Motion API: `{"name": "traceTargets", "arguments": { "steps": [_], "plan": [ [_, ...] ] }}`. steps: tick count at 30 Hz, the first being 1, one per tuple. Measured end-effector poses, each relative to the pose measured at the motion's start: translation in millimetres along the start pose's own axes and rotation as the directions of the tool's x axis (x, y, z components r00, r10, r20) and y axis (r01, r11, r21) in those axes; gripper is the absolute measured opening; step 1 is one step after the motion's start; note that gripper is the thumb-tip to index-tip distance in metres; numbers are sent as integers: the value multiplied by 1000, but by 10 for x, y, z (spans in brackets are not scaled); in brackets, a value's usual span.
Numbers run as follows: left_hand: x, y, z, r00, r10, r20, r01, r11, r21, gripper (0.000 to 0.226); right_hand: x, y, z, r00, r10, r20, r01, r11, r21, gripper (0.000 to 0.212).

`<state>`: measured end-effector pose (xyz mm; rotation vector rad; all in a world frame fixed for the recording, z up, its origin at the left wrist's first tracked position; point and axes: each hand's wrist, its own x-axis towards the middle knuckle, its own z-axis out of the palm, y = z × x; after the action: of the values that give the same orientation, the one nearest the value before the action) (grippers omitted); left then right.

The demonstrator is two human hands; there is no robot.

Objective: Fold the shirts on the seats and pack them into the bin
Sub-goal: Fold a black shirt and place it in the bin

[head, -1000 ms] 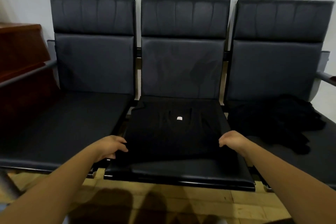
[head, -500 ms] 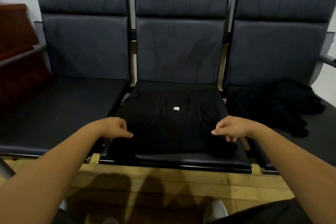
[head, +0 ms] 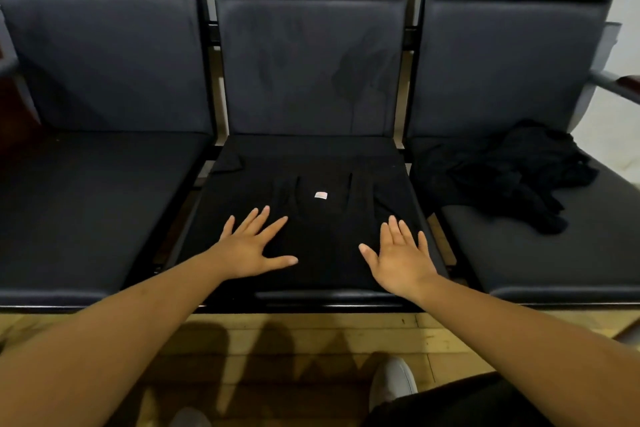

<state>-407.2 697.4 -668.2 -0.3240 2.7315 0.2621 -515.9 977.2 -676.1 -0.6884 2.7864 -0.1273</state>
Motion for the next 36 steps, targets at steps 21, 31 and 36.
{"name": "traceTargets", "arguments": {
  "steps": [21, 31, 36],
  "plan": [
    [403, -161, -307, 883, -131, -450, 58, 983, -172, 70, 961, 162, -345, 967, -102, -235, 114, 993, 38, 51],
    [957, -1014, -469, 863, -425, -272, 341, 889, -305, 77, 1291, 55, -114, 983, -73, -167, 66, 997, -52, 67],
    [1159, -1149, -583, 757, -511, -407, 347, 842, -413, 67, 1324, 40, -120, 984, -61, -170, 59, 998, -17, 67]
  ]
}}
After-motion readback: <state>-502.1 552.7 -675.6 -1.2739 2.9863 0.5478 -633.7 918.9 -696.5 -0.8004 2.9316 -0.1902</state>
